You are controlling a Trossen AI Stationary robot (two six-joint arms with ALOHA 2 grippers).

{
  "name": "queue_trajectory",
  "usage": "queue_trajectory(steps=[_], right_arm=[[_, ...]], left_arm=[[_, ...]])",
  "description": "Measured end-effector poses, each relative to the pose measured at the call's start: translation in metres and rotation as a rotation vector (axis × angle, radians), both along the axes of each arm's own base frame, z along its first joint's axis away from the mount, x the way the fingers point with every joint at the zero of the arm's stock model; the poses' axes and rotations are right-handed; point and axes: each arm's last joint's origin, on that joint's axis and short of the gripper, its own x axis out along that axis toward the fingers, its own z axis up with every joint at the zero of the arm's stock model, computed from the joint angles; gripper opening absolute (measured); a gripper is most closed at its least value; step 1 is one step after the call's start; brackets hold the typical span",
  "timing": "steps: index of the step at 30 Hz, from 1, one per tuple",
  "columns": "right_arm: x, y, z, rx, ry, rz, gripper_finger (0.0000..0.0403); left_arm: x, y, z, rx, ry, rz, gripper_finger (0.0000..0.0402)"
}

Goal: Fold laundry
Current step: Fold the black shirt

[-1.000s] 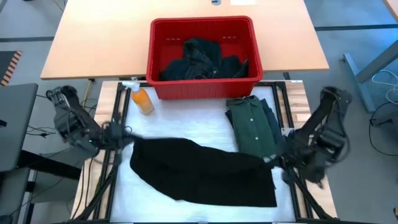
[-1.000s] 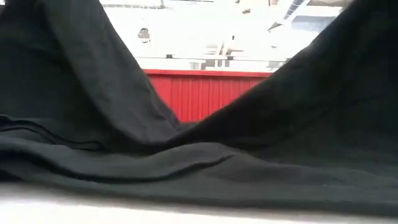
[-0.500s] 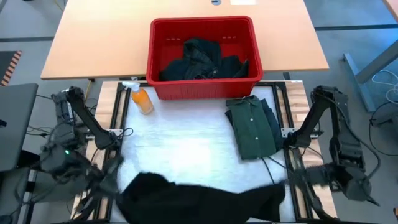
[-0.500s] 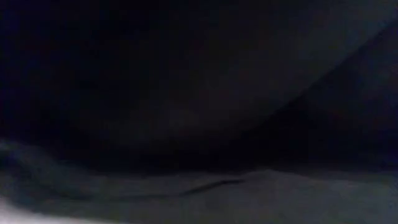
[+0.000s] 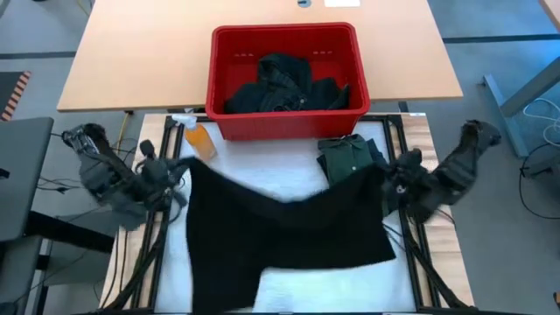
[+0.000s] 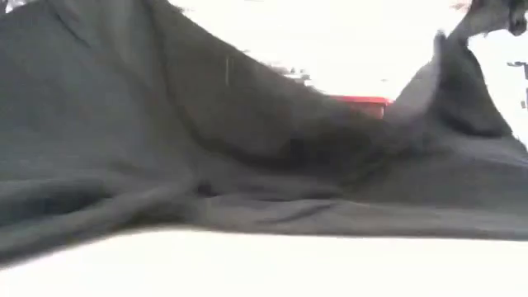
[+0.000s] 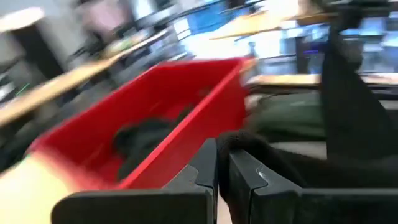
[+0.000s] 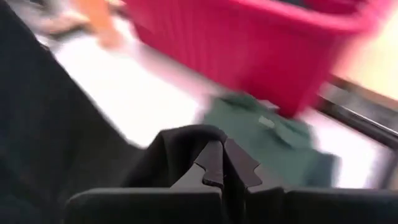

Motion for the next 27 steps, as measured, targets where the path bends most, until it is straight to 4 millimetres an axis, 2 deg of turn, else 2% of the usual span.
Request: queue_trajectory(steps=[7,10,13,18,27], right_arm=[[0.002,-0.036,-0.048,0.086,0.210,-0.368,0.0016],[0.001,-0.046,-0.060,0.075,0.277,-0.476,0.0016],[0.000,-0.054,-0.062,0.077,0.309,-0.556,0.0016],[0.003,-0.064,-0.062,0.096,0.371,-0.568,0.0016],[0.000,-0.081,-0.062,0.113,0.414,-0.719,0.0016]], left_arm=[[0.012,0.028,-0.064,-0.103,0.118,0.247,0.0000],[0.014,0.035,-0.086,-0.125,0.175,0.314,0.0000],[0.013,0.043,-0.101,-0.143,0.195,0.379,0.0000],[0.013,0.051,-0.114,-0.132,0.248,0.440,0.0000],[0.014,0.067,-0.115,-0.080,0.257,0.557,0.0000]])
